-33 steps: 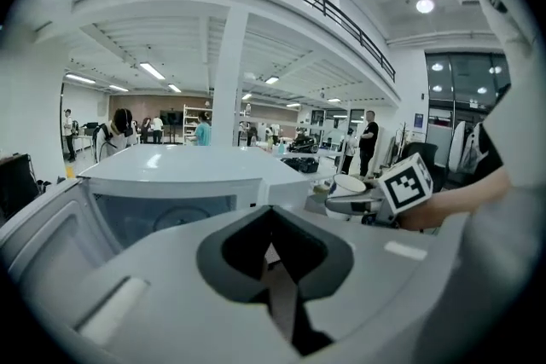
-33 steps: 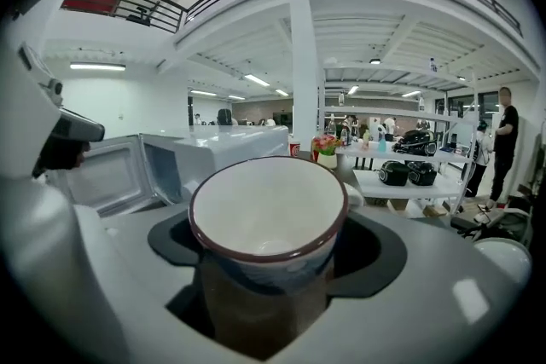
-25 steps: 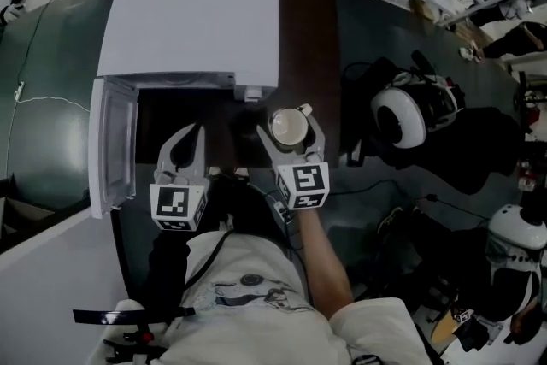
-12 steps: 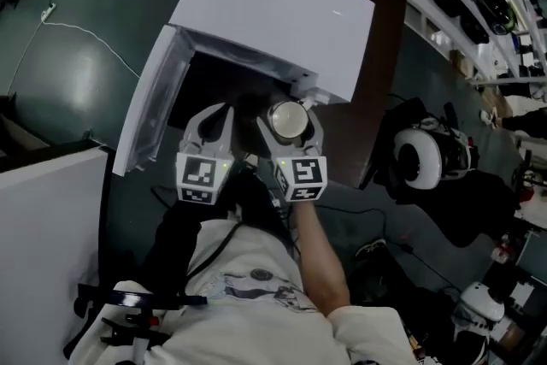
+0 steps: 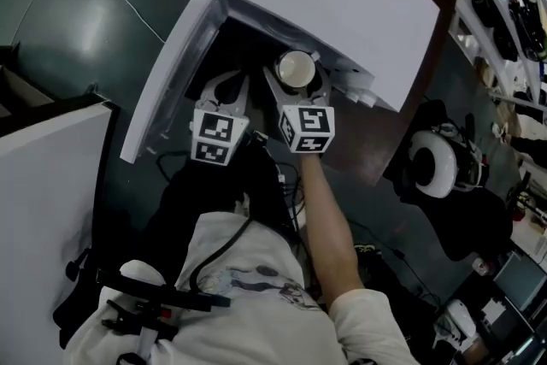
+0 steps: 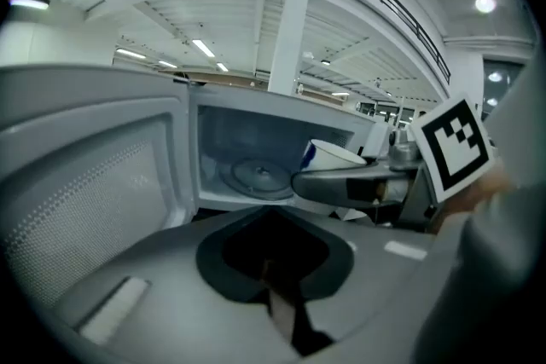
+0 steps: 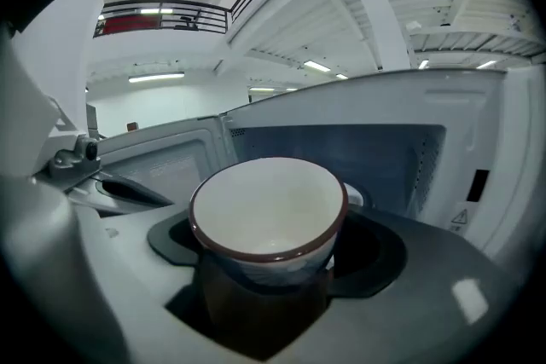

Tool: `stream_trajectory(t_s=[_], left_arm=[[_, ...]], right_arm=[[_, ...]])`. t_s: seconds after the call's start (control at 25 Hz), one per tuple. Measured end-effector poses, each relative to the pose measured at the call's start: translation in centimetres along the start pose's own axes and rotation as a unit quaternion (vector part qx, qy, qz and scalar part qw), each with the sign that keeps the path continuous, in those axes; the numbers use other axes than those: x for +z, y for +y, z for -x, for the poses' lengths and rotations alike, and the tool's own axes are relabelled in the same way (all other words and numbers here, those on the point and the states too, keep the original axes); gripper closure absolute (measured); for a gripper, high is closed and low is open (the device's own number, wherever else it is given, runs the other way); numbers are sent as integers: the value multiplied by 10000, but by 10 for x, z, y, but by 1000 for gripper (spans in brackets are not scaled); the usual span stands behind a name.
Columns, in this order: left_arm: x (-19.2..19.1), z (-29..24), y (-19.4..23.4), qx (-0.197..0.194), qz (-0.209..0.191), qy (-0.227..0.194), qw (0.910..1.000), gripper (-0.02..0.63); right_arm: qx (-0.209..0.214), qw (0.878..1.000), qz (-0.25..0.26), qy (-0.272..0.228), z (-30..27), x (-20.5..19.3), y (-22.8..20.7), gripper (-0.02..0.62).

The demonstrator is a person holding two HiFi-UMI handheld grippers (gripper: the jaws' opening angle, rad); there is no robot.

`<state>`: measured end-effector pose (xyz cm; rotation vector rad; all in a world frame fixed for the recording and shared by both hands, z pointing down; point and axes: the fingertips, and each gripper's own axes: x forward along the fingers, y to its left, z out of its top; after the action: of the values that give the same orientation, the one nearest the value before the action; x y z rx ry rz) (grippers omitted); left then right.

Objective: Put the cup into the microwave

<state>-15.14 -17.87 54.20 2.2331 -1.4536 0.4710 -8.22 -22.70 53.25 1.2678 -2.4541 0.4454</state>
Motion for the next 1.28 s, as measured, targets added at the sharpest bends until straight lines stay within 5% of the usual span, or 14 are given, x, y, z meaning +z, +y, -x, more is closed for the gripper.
stream_trajectory(t_s=[0.36,1.28], left_arm=[[-23,-27,22,-17,132,559,9984,609],[-31,-33,25,-51,86,731,9973,609]], right_arm=[[-301,9995,15,-73,-60,5,-33,184],[-956,9940,-185,-492,-116,21,-83,184]])
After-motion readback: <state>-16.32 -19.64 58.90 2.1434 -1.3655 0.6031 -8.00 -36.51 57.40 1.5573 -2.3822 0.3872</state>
